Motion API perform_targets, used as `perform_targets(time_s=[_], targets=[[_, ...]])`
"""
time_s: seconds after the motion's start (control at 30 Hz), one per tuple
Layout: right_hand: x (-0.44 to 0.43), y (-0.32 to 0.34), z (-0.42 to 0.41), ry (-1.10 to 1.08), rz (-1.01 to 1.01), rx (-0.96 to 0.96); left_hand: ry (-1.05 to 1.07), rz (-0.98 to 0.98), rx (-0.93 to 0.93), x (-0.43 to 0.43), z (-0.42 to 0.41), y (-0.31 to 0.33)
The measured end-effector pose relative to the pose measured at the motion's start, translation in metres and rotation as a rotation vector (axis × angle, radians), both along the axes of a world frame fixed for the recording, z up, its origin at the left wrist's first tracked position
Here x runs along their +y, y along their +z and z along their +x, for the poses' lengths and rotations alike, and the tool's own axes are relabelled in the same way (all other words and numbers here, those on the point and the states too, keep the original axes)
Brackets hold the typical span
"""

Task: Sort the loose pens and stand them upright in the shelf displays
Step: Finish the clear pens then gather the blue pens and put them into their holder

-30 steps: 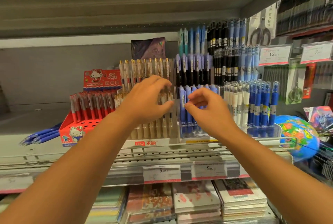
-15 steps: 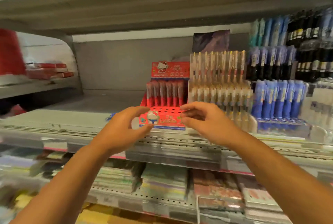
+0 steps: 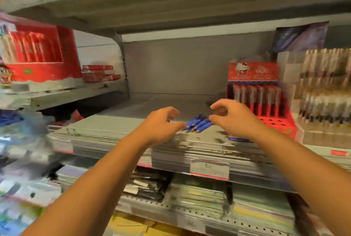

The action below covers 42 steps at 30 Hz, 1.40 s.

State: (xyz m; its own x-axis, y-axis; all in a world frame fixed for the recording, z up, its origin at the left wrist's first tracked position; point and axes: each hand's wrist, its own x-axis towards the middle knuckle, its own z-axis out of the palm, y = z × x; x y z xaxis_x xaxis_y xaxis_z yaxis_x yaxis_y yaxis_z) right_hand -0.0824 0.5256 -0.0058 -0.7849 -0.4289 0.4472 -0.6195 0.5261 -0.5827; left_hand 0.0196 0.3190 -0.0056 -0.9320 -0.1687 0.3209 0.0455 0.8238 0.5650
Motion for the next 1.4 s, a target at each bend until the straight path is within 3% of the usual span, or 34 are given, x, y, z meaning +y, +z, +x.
perform_targets(time_s=[0.13, 0.27, 0.43, 0.7, 0.83, 0.97, 1.2, 1.4], targets=[[-0.026, 0.012, -0.016, -0.079, 0.368, 0.081, -0.037, -0.080, -0.126, -0.015, -0.042, 0.007], [-0.045, 0.014, -0.035, -0.076, 0.699, 0.042, -0.049, -0.165, -0.256, -0.015, -0.093, 0.011], [-0.062, 0.018, -0.057, -0.033, 0.915, -0.094, -0.078, -0.169, -0.484, -0.004, -0.148, 0.010], [-0.075, 0.021, -0.082, -0.010, 0.945, -0.256, -0.123, -0.225, -0.784, -0.010, -0.196, 0.007], [-0.083, 0.015, -0.081, -0.054, 0.956, -0.286, -0.127, -0.223, -0.840, -0.009, -0.205, 0.010], [-0.088, 0.012, -0.078, -0.162, 0.884, -0.301, -0.271, -0.315, -0.920, -0.001, -0.200, 0.010], [-0.091, 0.010, -0.068, -0.307, 0.801, -0.358, -0.385, -0.378, -0.818, -0.003, -0.202, 0.006], [-0.089, 0.010, -0.059, -0.401, 0.640, -0.366, -0.379, -0.588, -0.697, -0.005, -0.197, 0.003]])
